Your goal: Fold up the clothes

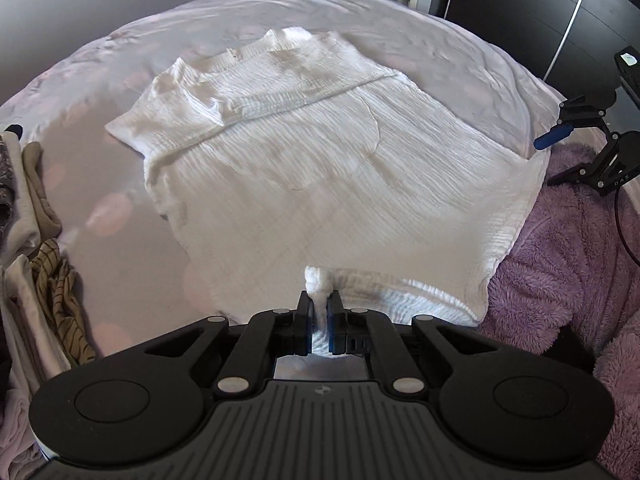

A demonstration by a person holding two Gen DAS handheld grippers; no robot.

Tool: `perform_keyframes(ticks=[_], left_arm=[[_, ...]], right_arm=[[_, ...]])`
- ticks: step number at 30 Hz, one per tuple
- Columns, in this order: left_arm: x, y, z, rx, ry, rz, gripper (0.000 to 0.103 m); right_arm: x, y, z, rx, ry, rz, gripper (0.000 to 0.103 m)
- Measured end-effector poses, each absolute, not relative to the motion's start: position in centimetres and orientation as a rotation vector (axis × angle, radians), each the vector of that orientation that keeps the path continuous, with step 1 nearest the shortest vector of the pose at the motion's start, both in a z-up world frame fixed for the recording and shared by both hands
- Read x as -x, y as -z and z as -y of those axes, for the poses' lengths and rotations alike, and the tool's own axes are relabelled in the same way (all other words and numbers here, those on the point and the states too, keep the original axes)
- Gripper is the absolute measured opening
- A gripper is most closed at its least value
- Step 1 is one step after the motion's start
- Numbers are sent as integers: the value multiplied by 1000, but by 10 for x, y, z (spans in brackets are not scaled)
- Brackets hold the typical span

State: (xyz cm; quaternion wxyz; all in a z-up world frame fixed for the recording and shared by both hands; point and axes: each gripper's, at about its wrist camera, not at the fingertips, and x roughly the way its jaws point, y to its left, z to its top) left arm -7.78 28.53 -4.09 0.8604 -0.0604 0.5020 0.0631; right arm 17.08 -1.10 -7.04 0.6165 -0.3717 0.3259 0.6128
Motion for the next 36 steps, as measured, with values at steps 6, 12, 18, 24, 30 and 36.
perform_keyframes(ticks=[6, 12, 18, 24, 30, 36], left_arm=[[90, 40, -283, 132, -152, -1028, 5], [101, 38, -288, 153, -177, -1001, 5], [118, 31, -298, 178, -229, -954, 5], [138, 14, -302, 197, -289, -838, 4], [158, -16, -288, 178, -312, -711, 4], [175, -48, -272, 136, -325, -625, 3]], right_arm=[[-175, 69, -12, 1121, -1406, -735, 57], [-189, 89, -24, 1311, -1338, -790, 22], [-191, 89, -15, 1278, -1322, -778, 6], [-198, 52, 7, 1127, -1194, -648, 5], [-187, 10, 34, 1012, -1121, -485, 5], [-170, -24, 53, 952, -1086, -355, 5]])
